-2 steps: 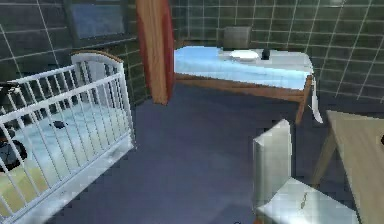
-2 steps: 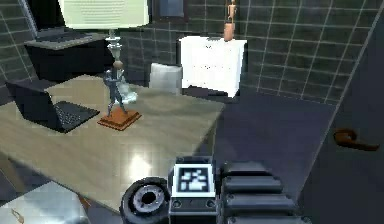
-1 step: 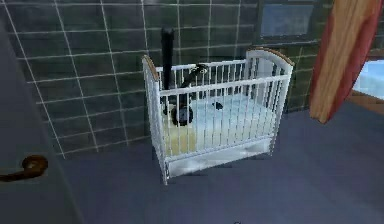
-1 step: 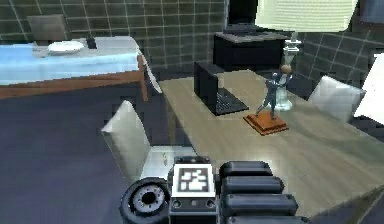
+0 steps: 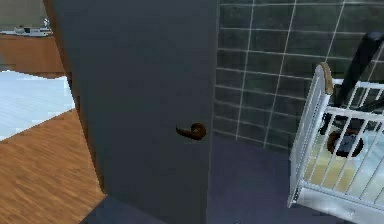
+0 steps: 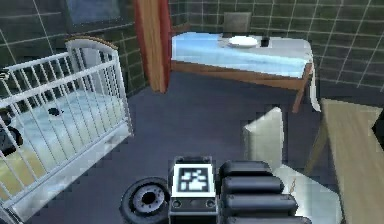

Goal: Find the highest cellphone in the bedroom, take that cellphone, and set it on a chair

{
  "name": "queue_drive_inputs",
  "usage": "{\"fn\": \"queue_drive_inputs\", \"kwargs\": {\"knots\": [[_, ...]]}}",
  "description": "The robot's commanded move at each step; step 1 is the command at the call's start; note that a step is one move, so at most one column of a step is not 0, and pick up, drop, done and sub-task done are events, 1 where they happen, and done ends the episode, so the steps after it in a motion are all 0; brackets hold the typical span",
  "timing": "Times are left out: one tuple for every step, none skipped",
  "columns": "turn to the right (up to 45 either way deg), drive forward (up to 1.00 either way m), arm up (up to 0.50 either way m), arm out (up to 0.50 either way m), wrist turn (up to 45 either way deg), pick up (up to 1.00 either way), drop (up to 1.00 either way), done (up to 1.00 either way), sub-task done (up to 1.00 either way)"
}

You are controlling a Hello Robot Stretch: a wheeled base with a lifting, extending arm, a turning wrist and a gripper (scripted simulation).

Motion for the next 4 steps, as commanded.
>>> {"fn": "queue_drive_inputs", "kwargs": {"knots": [[-18.0, 0.0, 0.0, 0.0, 0.0, 0.0, 0.0, 0.0, 0.0], [45.0, 0.0, 0.0, 0.0, 0.0, 0.0, 0.0, 0.0, 0.0], [45.0, 0.0, 0.0, 0.0, 0.0, 0.0, 0.0, 0.0, 0.0], [21.0, 0.0, 0.0, 0.0, 0.0, 0.0, 0.0, 0.0, 0.0]]}}
